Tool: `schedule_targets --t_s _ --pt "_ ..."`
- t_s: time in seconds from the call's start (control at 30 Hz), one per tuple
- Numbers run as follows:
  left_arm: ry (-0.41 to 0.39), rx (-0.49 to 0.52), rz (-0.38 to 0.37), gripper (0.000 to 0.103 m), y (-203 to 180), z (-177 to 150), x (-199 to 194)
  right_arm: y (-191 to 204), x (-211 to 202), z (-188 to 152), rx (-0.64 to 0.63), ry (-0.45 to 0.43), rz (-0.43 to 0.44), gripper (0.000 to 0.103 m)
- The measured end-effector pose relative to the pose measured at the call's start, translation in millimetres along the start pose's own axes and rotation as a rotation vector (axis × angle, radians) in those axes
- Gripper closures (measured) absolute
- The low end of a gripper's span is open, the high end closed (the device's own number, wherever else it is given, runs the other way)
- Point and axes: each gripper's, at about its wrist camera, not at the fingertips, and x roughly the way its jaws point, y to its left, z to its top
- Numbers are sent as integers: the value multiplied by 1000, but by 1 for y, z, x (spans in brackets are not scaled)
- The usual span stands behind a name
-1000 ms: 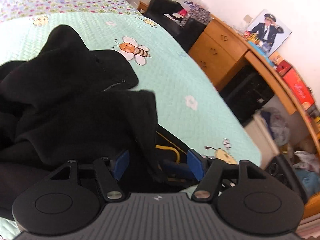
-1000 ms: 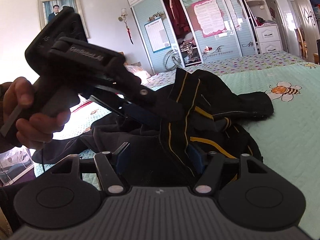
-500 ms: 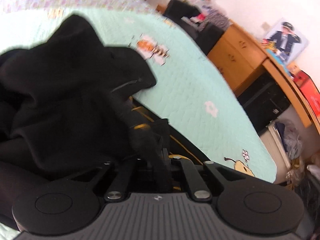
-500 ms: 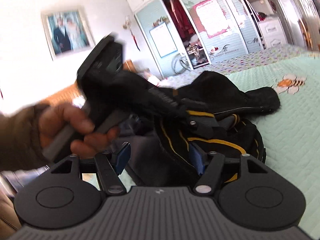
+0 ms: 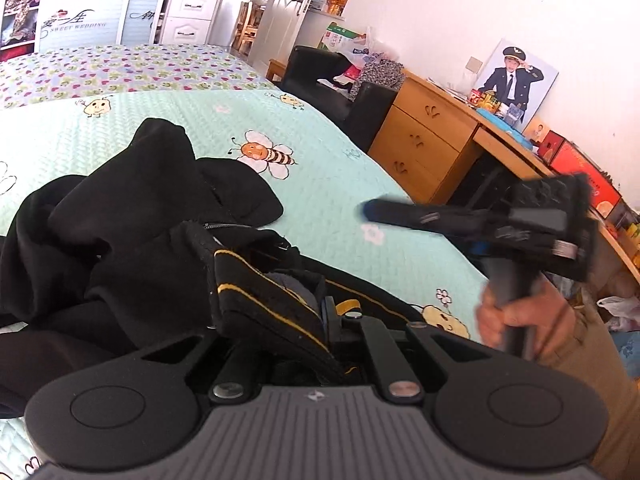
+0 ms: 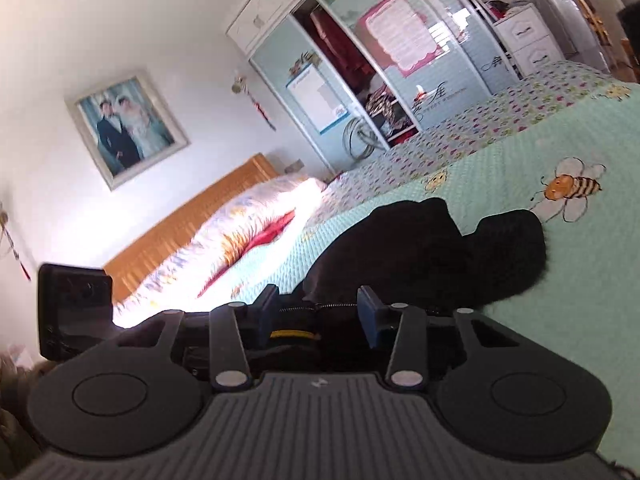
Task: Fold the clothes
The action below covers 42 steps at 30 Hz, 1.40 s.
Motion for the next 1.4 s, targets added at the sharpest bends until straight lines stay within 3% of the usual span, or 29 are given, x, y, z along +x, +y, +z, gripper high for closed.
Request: schedule_targets --t_s 0.13,0.23,0.4,0.53,0.6,0.67,0.73,0.83,0.93,1.03,1.1,1.17,1.3,1.33,1.4 --pt "-3 2 -21 99 -1 3 -2 0 43 -5 -155 264 -92 63" --pt "-12 5 -76 98 0 6 -6 2 55 -18 -239 455 -25 63" --pt "-29 -13 -158 98 1 16 -9 22 61 -21 -380 650 15 63" --pt "-62 -31 -206 98 2 23 -11 23 73 -15 -388 642 57 63" --pt "-52 -36 -214 97 0 25 -6 25 98 -22 -346 643 183 63" --pt "-37 -36 -215 97 -4 25 -1 19 124 -34 -238 562 328 63" --pt "-25 -46 -212 97 -1 23 -1 3 140 -49 -107 490 380 63" --pt "-20 -46 -212 97 5 21 -7 -18 135 -61 11 476 335 57" --pt "-20 -53 -236 97 11 17 -11 -43 75 -46 74 339 320 56" --pt "-23 -77 -256 97 15 14 -9 -49 15 -28 20 245 191 54" --pt "-27 -89 -263 97 18 15 -8 -40 -5 -20 -59 254 122 53" --pt "-34 -93 -260 97 17 16 -8 -29 -1 -19 -106 302 125 53" --pt "-35 -106 -254 96 17 18 -10 -2 80 -55 -206 576 169 51" --pt "-29 -105 -249 96 17 18 -9 4 98 -64 -220 611 188 51" --pt "-21 -102 -247 96 17 18 -9 16 109 -68 -218 555 280 52"
